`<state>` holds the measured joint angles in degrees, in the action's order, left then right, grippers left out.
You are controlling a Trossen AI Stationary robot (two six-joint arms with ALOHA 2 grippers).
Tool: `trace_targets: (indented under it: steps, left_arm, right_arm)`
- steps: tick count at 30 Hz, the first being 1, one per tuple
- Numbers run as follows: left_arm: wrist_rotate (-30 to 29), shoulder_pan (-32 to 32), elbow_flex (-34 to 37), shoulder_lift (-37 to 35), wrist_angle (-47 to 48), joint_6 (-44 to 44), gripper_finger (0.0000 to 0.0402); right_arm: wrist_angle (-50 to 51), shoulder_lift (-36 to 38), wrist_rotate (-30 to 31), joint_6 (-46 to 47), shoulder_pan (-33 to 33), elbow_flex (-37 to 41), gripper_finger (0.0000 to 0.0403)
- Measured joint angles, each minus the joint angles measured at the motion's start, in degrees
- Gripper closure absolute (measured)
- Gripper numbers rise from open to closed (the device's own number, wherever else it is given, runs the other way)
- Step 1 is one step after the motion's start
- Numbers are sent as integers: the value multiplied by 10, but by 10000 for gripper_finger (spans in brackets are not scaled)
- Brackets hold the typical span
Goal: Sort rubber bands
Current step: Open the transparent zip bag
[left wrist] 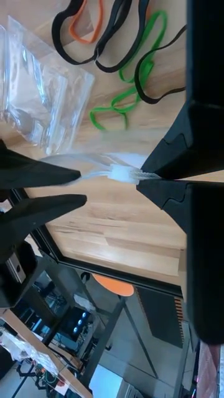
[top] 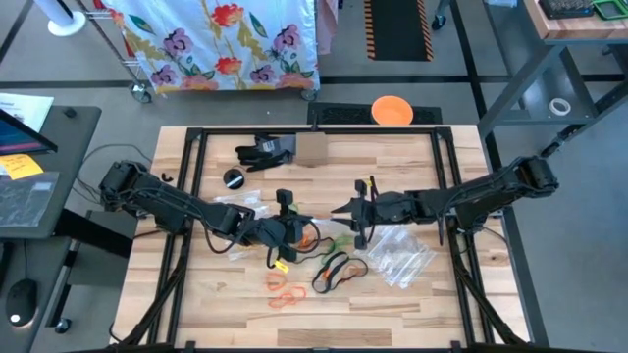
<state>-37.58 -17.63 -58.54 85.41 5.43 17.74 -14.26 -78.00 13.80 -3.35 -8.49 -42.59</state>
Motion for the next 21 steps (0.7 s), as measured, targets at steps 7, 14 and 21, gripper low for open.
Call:
trace_targets:
  steps: [7,14,21]
  left_arm:
    - [0,0,0,0,-2,-1,401]
    - [28,1,0,0,-19,-4,400]
    - [28,2,0,0,-32,-32,325]
  right_arm:
    - [-6,0,0,-28,0,0,396]
    - [-13,0,0,-60,-2,0,401]
    - [15,-1,79,-78,-5,0,402]
